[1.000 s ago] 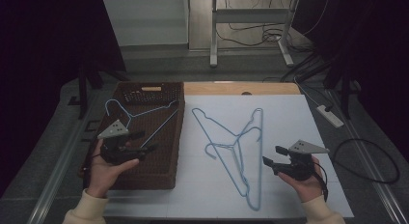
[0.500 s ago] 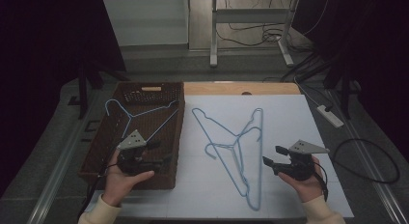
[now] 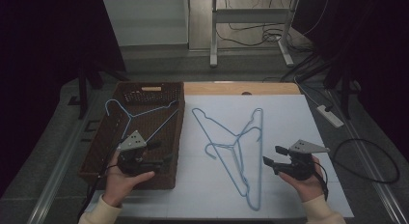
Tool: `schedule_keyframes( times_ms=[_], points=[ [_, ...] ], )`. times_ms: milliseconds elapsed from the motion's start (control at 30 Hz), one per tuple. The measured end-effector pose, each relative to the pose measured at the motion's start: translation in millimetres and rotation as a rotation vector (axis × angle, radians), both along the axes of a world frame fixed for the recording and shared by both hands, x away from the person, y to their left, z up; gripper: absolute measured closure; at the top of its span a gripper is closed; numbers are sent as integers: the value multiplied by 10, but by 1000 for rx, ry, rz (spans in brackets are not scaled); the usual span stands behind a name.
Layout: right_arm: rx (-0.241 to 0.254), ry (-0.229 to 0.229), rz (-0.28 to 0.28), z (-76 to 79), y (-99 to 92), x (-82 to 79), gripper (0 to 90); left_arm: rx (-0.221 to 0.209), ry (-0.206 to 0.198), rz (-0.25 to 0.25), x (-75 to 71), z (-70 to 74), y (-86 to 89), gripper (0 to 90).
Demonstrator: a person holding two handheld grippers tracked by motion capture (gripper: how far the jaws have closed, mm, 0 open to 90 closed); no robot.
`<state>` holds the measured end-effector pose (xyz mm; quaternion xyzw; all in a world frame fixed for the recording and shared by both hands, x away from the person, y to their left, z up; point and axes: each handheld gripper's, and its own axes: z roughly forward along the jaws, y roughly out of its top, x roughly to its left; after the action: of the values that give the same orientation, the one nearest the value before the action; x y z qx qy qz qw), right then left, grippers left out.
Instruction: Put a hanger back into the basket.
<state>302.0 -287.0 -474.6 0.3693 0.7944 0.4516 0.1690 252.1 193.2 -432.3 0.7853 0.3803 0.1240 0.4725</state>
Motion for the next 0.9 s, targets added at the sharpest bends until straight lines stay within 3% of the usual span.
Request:
schedule_keyframes(
  times_ms=[500,900],
  points=[
    [-11,23,47,45,84,37,321,18,-9,-7,-51,19,14,302],
    [-130,99,154,85,429,387,313,34,-7,-10,-67,5,50,302]
  ],
)
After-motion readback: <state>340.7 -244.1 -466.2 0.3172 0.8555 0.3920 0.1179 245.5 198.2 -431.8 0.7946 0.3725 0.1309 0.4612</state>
